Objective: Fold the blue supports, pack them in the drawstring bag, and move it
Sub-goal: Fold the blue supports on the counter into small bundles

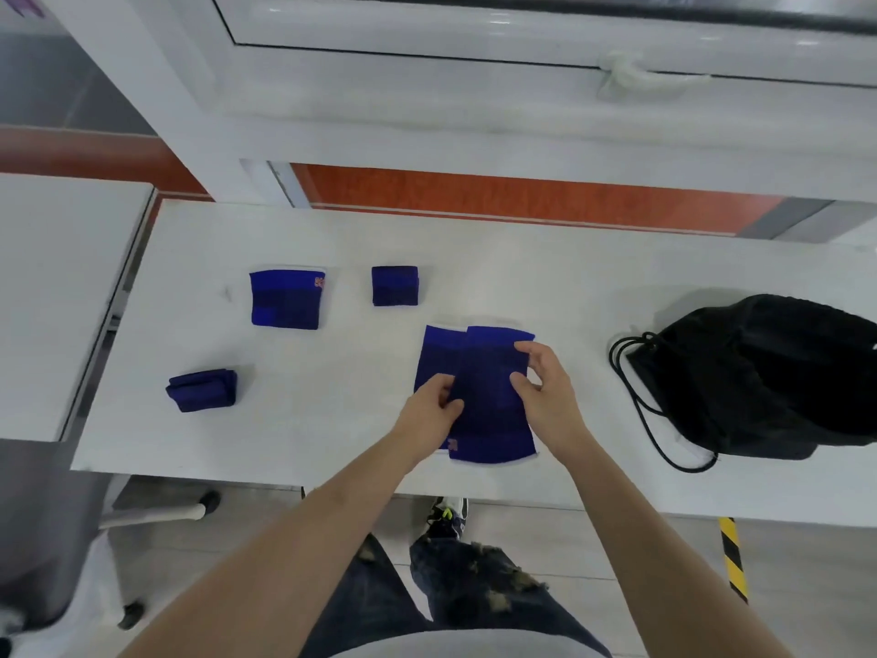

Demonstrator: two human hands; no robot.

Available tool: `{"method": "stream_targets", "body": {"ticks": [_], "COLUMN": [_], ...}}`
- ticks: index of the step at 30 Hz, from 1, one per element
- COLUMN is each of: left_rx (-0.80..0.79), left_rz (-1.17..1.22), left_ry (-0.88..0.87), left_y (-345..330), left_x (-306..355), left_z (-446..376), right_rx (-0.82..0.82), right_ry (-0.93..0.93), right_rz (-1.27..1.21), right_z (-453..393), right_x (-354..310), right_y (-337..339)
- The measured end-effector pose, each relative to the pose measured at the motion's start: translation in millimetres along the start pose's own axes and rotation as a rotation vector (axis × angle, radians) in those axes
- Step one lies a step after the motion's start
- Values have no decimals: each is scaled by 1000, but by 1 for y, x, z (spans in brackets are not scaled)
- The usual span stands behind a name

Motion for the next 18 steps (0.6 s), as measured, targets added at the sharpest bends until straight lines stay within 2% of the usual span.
{"method": "stream_targets", "body": {"ticks": [3, 5, 12, 18], "left_rx": [58, 84, 130, 123], "left_rz": [-71, -32, 11, -1], "left_ry": [40, 72, 130, 169], "left_y": [13, 19, 33, 34], "left_x": [-16, -27, -42, -51], "left_z": [4, 4, -2, -11], "right_rx": [-38, -65, -117, -162], "right_ry": [1, 28, 111, 11], "right_rz": [243, 376, 568, 707], "right_z": [-8, -11, -18, -22], "right_x": [14, 20, 22, 43], "right_y": [-23, -37, -64, -71]}}
Point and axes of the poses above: each hand's wrist, its own z-axis away from the middle knuckle, its own y-axis out of the back of the hand, x = y × z, the point moved 10 cm from there along -z, towards the middle knuckle, and after that the axes turned 11 degrees about -z, right-handed, at the moved point
